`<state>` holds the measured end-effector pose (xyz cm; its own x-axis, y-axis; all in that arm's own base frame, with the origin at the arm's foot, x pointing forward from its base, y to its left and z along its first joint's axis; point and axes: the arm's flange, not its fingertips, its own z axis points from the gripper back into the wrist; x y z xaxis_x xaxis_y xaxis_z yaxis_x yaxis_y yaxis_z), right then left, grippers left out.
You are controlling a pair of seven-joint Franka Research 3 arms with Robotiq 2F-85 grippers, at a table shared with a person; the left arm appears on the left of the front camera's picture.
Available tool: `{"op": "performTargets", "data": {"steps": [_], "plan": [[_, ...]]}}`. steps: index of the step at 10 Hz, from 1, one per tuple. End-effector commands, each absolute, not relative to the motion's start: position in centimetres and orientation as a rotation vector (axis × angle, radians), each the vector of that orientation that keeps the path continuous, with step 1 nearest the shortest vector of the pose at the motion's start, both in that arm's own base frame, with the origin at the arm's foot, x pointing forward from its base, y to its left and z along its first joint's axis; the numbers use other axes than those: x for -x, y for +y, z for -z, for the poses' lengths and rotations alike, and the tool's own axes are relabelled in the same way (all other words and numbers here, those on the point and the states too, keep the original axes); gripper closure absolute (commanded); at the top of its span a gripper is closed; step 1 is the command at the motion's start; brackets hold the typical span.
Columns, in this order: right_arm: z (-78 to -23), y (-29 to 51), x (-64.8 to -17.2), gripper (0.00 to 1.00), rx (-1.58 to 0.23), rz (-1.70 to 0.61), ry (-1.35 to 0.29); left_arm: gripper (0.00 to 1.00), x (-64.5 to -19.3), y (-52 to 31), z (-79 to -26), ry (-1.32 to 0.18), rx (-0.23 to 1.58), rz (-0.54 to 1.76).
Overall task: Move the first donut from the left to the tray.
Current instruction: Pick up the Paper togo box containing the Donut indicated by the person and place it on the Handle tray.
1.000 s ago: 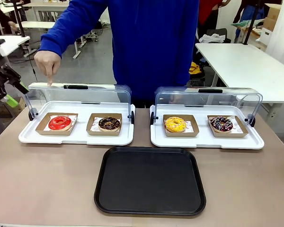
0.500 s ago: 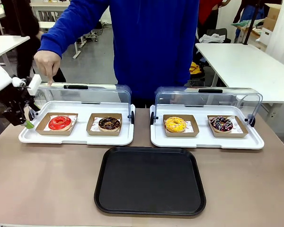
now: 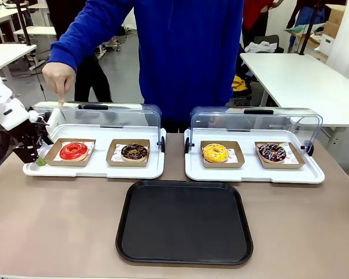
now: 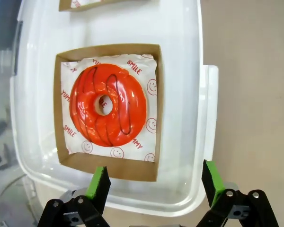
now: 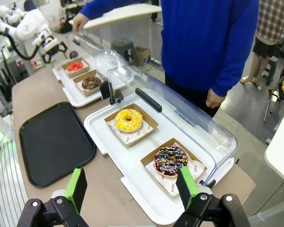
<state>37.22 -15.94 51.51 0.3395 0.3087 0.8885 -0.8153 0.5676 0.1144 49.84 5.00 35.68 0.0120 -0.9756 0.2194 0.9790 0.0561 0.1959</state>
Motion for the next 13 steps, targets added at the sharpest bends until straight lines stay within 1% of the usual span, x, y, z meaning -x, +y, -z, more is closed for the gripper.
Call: {"op": "performTargets", "data": {"steps": [1, 4, 10, 13], "plan": [[-51.7, -16.0, -37.6, 0.00, -0.624, -0.810, -1.001, 0.00, -49.5, 5.0, -36.1, -0.336, 0.011, 1.531], [-51.7, -16.0, -37.6, 0.00, -0.624, -0.810, -1.001, 0.00, -49.9, 5.0, -35.7, -0.330, 0.012, 1.523], [-51.7, -16.0, -37.6, 0.00, -0.624, -0.810, -1.001, 0.00, -52.0, 3.9, -34.2, -0.237, -0.065, 1.553], [-51.7, -16.0, -37.6, 0.00, -0.624, -0.810, -1.001, 0.00, -52.7, 3.9, -33.4, -0.218, -0.062, 1.550]]}}
